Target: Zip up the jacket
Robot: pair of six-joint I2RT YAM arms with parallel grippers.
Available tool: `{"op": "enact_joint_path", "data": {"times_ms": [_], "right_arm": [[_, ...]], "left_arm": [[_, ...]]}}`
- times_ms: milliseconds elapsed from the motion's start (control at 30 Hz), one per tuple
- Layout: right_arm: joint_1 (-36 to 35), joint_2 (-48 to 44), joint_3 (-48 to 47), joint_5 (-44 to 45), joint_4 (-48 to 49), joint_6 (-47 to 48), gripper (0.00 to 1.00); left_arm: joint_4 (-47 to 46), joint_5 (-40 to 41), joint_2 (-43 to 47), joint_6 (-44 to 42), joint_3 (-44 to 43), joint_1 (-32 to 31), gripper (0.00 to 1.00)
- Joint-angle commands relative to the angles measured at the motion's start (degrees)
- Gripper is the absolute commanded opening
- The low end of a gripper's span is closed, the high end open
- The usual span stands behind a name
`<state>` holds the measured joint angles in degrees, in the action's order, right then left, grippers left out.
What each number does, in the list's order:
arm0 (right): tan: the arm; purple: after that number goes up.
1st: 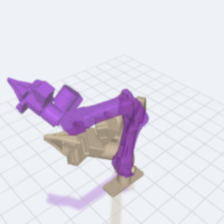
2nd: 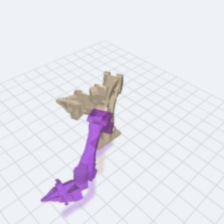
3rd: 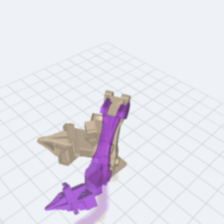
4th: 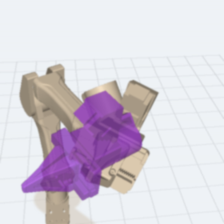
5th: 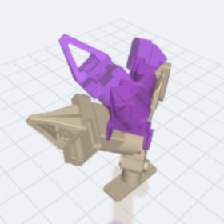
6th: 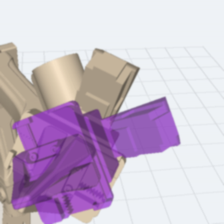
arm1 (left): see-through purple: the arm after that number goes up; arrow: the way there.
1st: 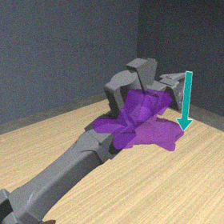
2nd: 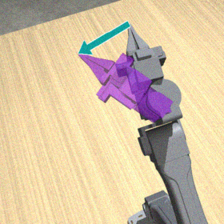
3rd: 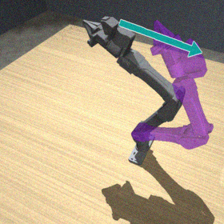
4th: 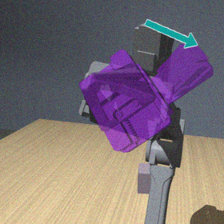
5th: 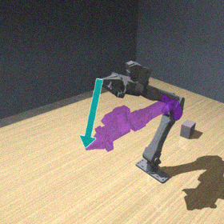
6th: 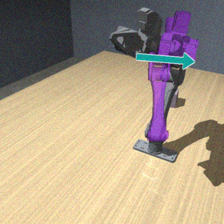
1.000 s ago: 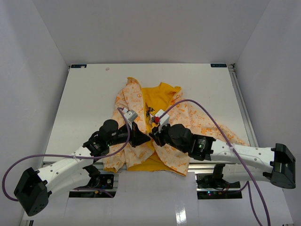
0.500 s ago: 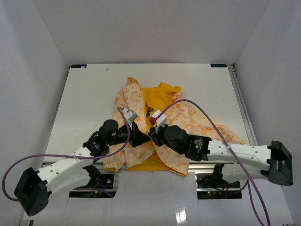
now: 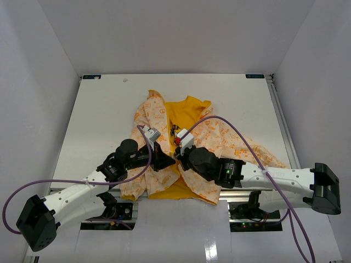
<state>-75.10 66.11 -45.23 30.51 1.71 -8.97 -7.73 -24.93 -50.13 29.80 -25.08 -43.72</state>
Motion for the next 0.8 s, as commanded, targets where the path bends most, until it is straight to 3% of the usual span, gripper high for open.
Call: {"op": "enact_joint_path", "data": {"times_ms": [0,767], "right_arm": [[-0.3,-0.5,-2.0,3.2,3.0,0.6,0.08],[0.7,1.5,-3.1,3.3,14.1,4.9,0.08]], "left_arm": [[-0.6,-1.5,0.9,0.2,-0.7,-0.2,0.00],[-3.7,-5.0,-0.7,0.7,0.5,-0.3,0.00]]}}
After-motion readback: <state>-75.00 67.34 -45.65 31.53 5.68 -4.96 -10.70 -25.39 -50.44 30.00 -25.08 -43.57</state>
